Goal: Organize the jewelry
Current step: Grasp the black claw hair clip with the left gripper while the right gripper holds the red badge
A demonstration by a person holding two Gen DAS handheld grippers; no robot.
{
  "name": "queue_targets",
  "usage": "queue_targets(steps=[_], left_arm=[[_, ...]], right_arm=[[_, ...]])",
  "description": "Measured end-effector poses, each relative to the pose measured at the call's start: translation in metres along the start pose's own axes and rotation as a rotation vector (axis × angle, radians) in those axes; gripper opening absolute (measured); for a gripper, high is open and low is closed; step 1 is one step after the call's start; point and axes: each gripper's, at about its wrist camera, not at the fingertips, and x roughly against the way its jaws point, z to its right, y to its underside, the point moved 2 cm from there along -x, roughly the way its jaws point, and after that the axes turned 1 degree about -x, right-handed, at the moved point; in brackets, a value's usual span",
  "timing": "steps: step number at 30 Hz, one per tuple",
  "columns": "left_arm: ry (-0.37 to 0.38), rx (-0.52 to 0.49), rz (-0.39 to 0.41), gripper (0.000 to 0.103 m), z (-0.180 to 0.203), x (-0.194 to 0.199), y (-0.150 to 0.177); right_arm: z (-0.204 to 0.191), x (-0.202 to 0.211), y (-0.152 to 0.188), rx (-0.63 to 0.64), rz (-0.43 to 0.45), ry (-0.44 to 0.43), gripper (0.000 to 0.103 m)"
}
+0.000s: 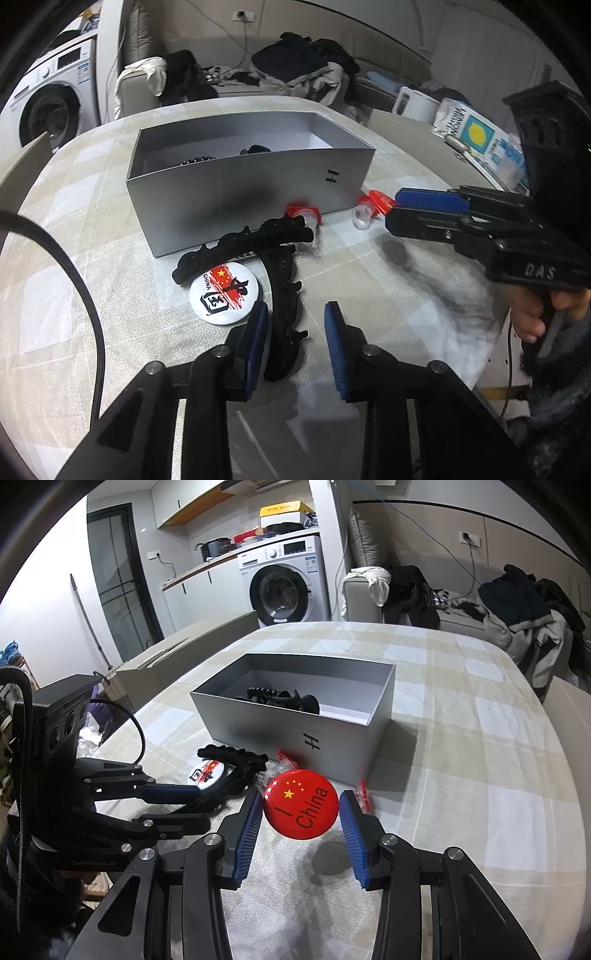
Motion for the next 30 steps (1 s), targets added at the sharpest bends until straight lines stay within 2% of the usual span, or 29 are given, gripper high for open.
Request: queue_targets(steps=[5,12,21,30], left_arm=[[-0.025,-0.022,0.032,0.013,0.004,0.003,0.003],[0.088,-0.010,0.068,0.013,0.004,0.018,-0.002],[0.152,0.041,0.116,0.013,-0.002,0.029,-0.010],[0.194,0.031,0.165,0.013,0.006,0.040,-0.015]], right_arm=[[0.000,0.003,-0.001,0.000,0.007,0.000,0.041],[0.001,0.011,-0.005,-0.023,0.035,-0.048,0.041],[0.005,0.023,-0.010,-0.061,0.077,-0.071,0.041],[0.009,0.035,-0.016,-0.082,0.121,-0.090,0.041]])
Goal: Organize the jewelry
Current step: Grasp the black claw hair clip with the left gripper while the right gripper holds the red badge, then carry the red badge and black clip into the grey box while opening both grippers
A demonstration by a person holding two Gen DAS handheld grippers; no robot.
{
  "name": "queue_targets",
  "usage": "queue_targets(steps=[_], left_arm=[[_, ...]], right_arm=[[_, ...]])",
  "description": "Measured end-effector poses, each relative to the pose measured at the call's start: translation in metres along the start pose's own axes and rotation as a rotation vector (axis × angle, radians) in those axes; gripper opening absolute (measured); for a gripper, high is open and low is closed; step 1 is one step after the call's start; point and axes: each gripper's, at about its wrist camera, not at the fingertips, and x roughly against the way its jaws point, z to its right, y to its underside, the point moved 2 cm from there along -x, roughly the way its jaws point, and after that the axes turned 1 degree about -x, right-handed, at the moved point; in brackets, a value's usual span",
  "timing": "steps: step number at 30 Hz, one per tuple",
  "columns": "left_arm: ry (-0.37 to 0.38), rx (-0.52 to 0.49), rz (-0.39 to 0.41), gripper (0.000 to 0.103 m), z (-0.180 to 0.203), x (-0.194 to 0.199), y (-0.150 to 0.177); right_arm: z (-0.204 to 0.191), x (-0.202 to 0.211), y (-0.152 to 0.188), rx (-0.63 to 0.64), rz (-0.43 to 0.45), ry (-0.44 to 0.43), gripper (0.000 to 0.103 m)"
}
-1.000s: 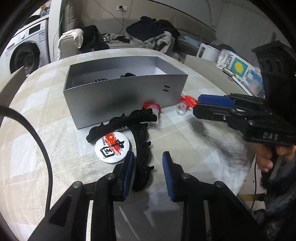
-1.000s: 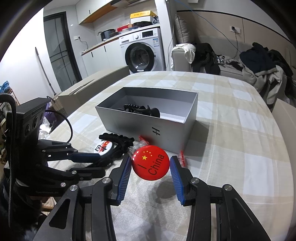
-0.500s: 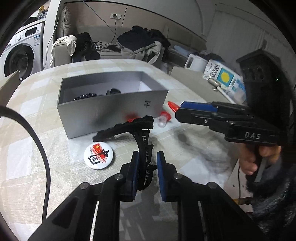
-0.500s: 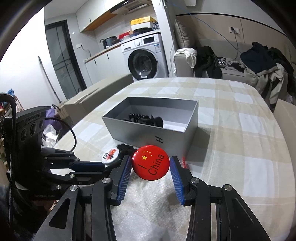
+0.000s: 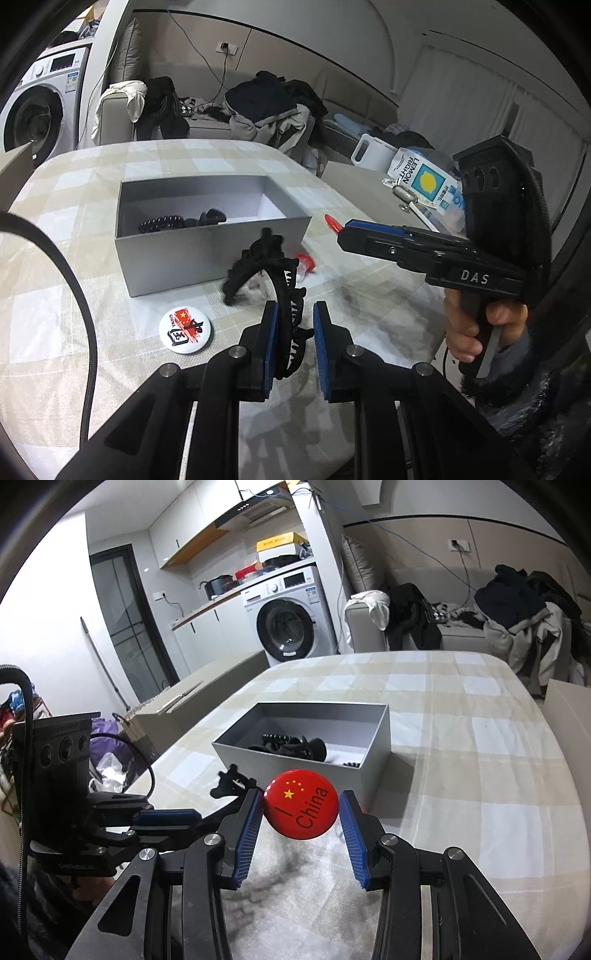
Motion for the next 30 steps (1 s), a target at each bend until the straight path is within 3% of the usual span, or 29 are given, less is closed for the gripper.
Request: queue_targets(steps=[11,22,30], left_arm=[[-0.031,-0.013,0.082,0.013,-0.003,0.016,-0.011],[-0.164,-0.030,0.177,0.013,-0.017,0.029,-0.027],[-0.227,-0.007,0.222,0.013,-0.036,0.026,-0.043]], right_arm=[[-0.006,0.008,-0.011,0.021,0.038,0.004,0.041],[-0.009,0.012,-0.032,0.029,0.088,0.016,0.041],[0.005,0.005,-0.050,-0.036,0.097,0.019,0.041]])
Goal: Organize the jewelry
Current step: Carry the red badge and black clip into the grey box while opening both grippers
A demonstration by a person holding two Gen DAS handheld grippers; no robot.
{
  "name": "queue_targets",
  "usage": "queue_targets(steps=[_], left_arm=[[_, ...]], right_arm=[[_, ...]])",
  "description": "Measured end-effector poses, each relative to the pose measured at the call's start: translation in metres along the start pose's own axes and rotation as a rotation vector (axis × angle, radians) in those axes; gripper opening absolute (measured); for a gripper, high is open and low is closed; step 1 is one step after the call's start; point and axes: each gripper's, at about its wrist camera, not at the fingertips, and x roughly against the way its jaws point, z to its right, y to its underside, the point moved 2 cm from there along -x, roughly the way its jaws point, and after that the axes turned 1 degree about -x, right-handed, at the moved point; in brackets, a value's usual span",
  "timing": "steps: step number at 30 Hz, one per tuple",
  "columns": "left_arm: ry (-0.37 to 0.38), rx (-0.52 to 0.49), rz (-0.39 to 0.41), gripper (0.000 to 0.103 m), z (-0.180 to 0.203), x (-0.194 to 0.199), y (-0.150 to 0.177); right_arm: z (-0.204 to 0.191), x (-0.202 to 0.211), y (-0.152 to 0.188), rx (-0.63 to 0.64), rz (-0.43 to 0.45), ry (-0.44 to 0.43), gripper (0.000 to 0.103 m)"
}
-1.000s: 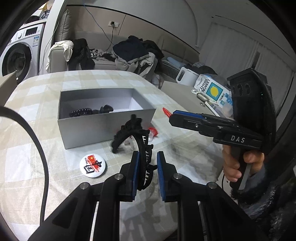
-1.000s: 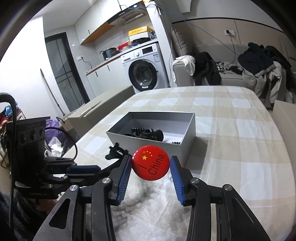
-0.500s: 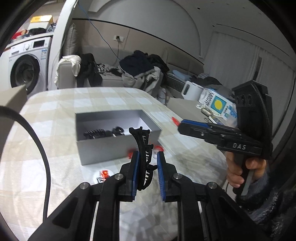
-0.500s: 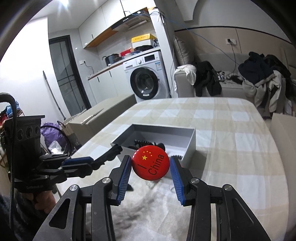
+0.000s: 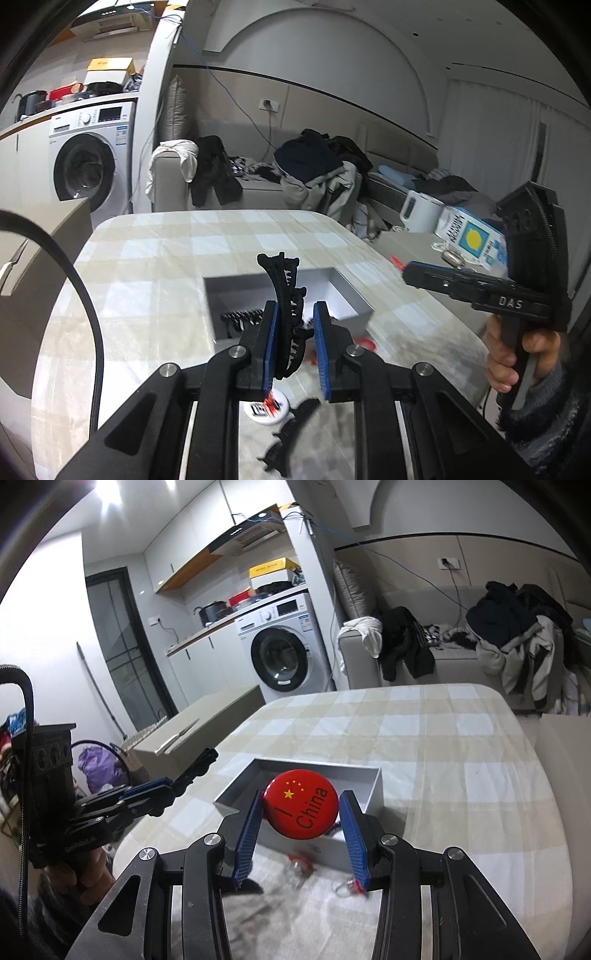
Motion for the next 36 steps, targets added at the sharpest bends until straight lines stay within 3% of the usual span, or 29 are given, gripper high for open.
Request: queue_targets(steps=[9,23,36], left_arm=[[-0.038,0.040,0.005,0.013,-0.014,-0.019,-0.010],[-0.086,0.007,-0.039,0.013,-0.016,-0.043,-0.011],[-0.065,0.006,-0.095,0.013,-0.014,-0.061,-0.005]], right_arm=[[0.004,-0.020,-0.011,-0.039,0.015,0.008,0.041],[0.023,-0.056,-0.010,-0.110,-0.019,0.003,0.042],[0.026,-0.070,0.003,-0.110,-0.076,0.002,0.042]])
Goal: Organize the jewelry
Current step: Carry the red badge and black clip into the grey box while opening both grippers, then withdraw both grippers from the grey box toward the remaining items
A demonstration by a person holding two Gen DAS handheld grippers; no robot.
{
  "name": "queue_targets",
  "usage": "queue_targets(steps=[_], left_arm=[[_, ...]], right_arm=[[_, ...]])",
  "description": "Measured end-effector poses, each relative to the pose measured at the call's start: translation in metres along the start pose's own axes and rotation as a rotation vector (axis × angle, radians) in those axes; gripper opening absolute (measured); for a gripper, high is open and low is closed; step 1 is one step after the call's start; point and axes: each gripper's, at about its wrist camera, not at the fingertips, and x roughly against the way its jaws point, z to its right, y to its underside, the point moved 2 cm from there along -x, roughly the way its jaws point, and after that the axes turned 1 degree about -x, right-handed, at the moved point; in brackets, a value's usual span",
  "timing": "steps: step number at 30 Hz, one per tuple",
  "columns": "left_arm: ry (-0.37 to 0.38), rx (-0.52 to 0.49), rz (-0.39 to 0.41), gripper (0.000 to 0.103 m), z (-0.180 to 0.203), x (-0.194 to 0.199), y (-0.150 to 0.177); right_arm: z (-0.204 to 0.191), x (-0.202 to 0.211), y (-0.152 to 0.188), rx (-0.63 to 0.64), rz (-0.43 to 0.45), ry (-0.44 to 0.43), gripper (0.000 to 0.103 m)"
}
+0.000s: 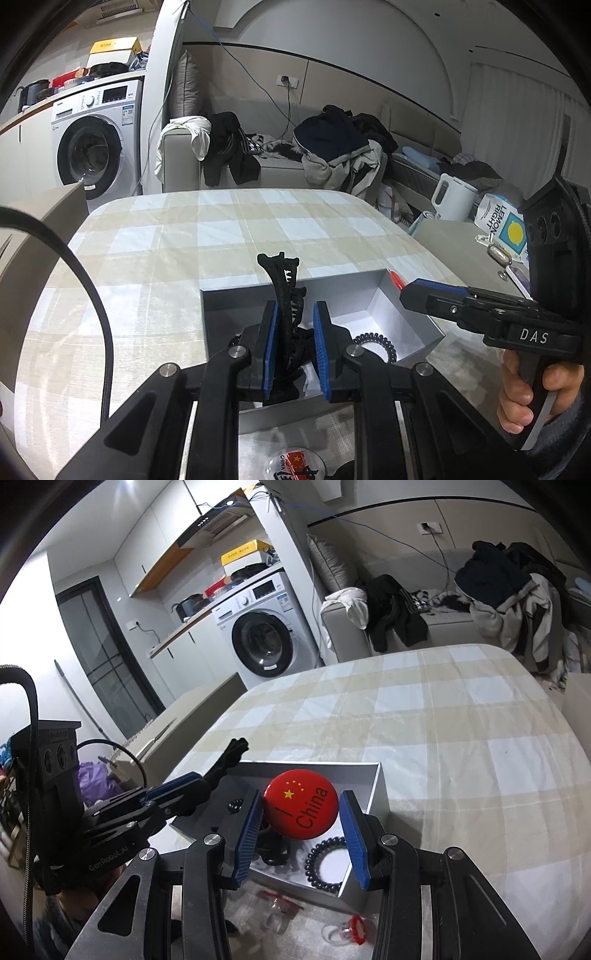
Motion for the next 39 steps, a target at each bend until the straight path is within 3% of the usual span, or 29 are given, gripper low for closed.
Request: queue_targets(steps=[33,35,37,39], left_arm=[[0.037,-0.017,-0.072,0.014,0.007,-0.006,0.013],[0.044,-0.009,-0.066,0.025,0.006,-0.002,0.012],[0.055,0.013,-0.056,0.056,0.004,0.006,0.010],[0.082,0.040,-0.031,0.068,0.002,0.019,0.008]], right_arm=[[-0.006,-0.012,0.007,0.015,-0.034,0.017,0.044],[-0.006,-0.007,0.006,0.009,-0.008,0.010,0.051],[-0.007,-0.001,0.005,0.004,0.025,0.002,0.071],[-0.008,0.005,0.002,0.017,0.043,0.003,0.080]])
